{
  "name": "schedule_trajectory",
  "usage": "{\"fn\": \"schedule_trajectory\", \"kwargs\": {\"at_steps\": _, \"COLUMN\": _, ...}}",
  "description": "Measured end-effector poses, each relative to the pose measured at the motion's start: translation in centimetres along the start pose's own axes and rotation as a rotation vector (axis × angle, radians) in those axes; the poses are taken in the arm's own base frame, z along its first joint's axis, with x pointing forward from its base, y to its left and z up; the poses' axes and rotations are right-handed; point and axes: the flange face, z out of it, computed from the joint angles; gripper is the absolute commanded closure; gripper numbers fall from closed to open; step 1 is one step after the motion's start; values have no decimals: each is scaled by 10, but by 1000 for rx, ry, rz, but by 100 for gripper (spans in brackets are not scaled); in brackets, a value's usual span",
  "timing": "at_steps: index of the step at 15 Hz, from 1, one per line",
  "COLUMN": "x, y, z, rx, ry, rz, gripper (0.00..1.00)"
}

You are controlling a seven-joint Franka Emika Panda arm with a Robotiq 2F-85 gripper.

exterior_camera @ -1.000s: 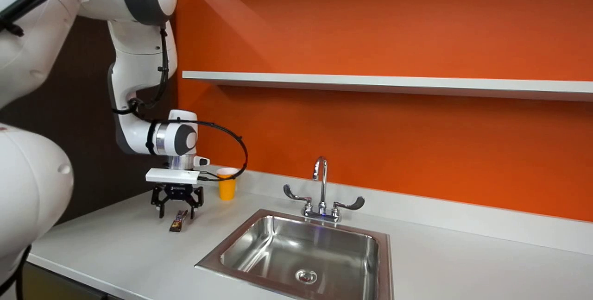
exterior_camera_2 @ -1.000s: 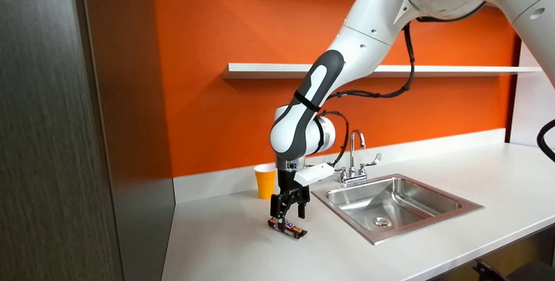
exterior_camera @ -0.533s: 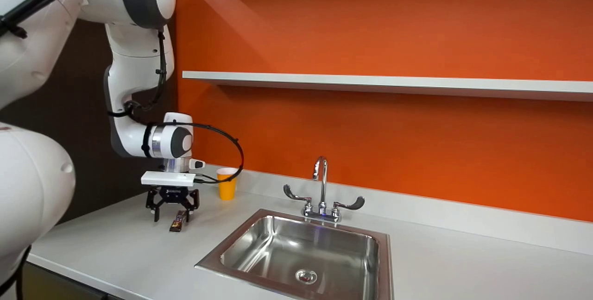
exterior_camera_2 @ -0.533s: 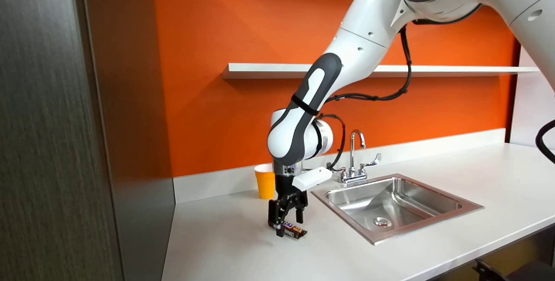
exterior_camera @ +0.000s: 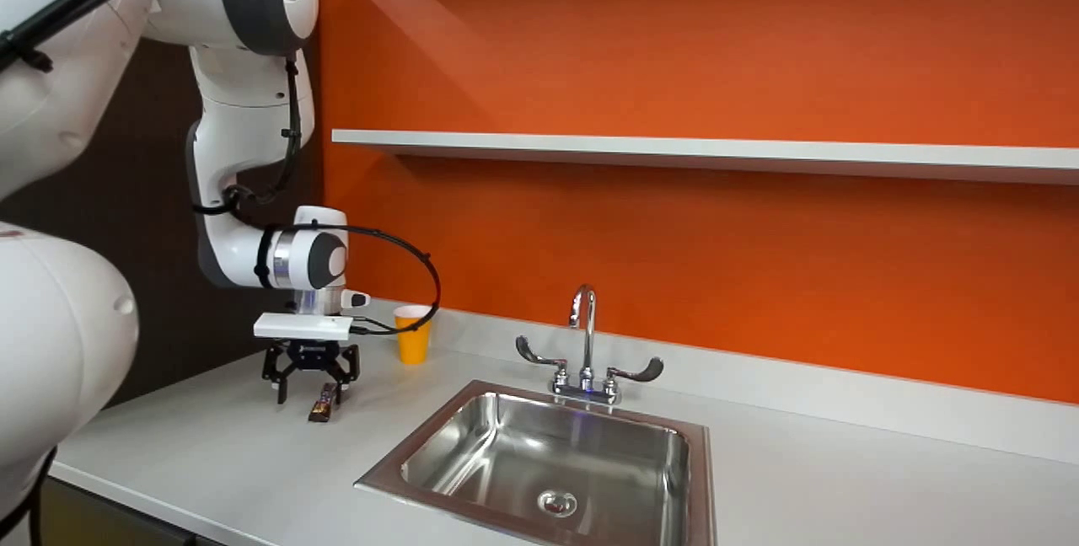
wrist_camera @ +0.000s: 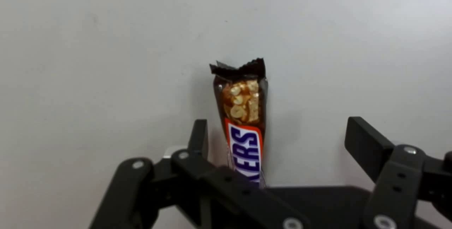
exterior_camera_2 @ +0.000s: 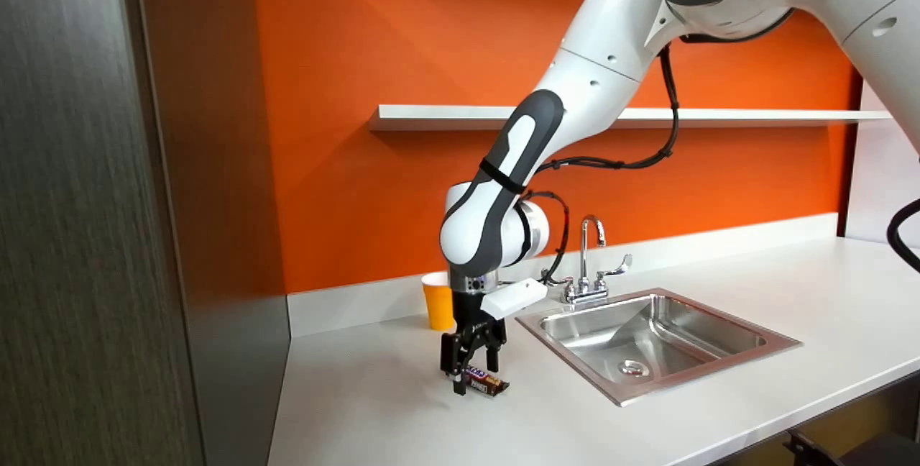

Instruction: Put the brown packet in the sink.

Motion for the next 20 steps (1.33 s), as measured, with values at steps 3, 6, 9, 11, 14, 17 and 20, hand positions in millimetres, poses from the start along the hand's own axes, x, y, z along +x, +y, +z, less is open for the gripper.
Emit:
{"fn": "schedule_trajectory", "kwargs": {"at_steps": 3, "x": 2, "y": -3, "z": 3, "rx": 1, "ry": 2, "rz": -5, "gripper": 0}}
{"fn": "schedule_trajectory", "kwargs": {"at_steps": 6, "x": 5, "y": -6, "z": 7, "rx": 2, "ry": 6, "rz": -10, "gripper": 0}}
{"fn": "schedule_trajectory", "kwargs": {"at_steps": 9, "x": 9, "y": -7, "z": 7, "rx": 2, "ry": 15, "rz": -13, "gripper": 0}}
{"fn": "schedule_trajectory", "kwargs": {"at_steps": 11, "x": 12, "y": -7, "z": 6, "rx": 2, "ry": 21, "rz": -12, "gripper": 0}}
{"fn": "schedule_trajectory", "kwargs": {"at_steps": 14, "x": 15, "y": -6, "z": 5, "rx": 1, "ry": 27, "rz": -11, "gripper": 6}}
{"fn": "schedule_trajectory", "kwargs": {"at_steps": 17, "x": 17, "y": -4, "z": 5, "rx": 0, "ry": 31, "rz": -9, "gripper": 31}}
{"fn": "schedule_trajectory", "kwargs": {"at_steps": 20, "x": 18, "y": -2, "z": 4, "rx": -2, "ry": 33, "rz": -6, "gripper": 56}}
